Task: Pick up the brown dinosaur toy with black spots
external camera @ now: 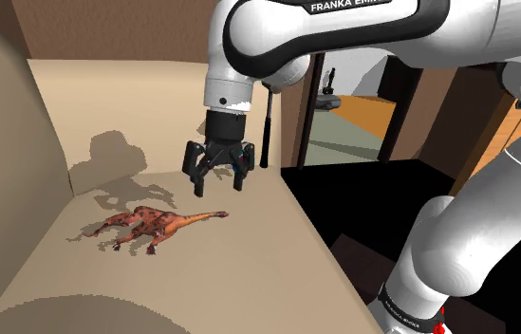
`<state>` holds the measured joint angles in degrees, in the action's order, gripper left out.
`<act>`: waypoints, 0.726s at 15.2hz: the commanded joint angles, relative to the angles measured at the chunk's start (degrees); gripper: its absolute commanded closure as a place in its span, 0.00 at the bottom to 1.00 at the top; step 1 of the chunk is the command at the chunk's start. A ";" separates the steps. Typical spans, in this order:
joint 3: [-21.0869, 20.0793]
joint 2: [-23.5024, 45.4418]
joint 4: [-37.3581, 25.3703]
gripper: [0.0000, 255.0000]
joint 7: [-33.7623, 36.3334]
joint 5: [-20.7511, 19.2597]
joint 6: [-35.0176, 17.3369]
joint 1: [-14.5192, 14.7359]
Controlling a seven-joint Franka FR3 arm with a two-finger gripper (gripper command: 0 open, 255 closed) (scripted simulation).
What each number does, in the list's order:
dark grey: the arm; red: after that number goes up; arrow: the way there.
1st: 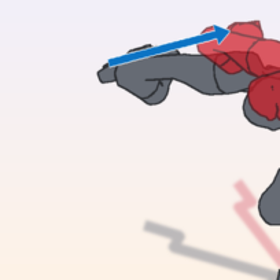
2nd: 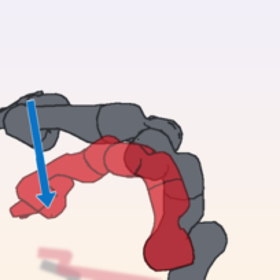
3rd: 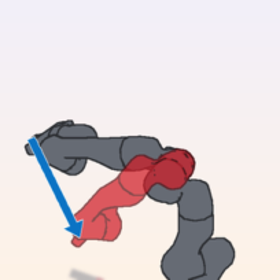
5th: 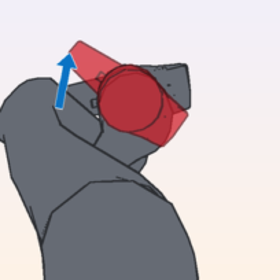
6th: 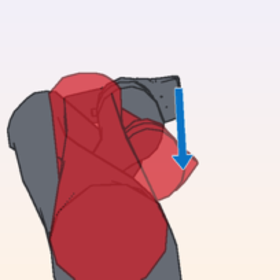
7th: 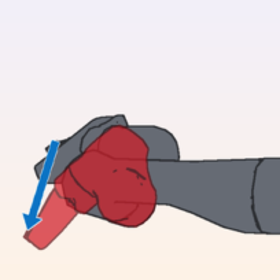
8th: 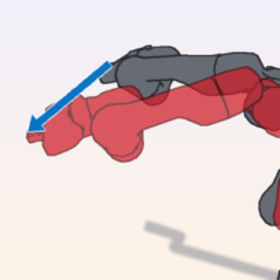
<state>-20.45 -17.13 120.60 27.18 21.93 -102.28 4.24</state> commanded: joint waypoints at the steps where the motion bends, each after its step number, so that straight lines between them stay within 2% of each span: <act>1: -1.69 3.81 -2.03 0.00 3.00 0.92 -1.73 0.52; 8: -5.70 18.95 -12.89 0.00 12.58 1.08 -5.99 2.61; 11: -5.82 19.97 -12.29 0.00 12.57 1.08 -7.55 2.88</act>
<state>-26.11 2.26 108.29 39.48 23.04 -109.16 6.92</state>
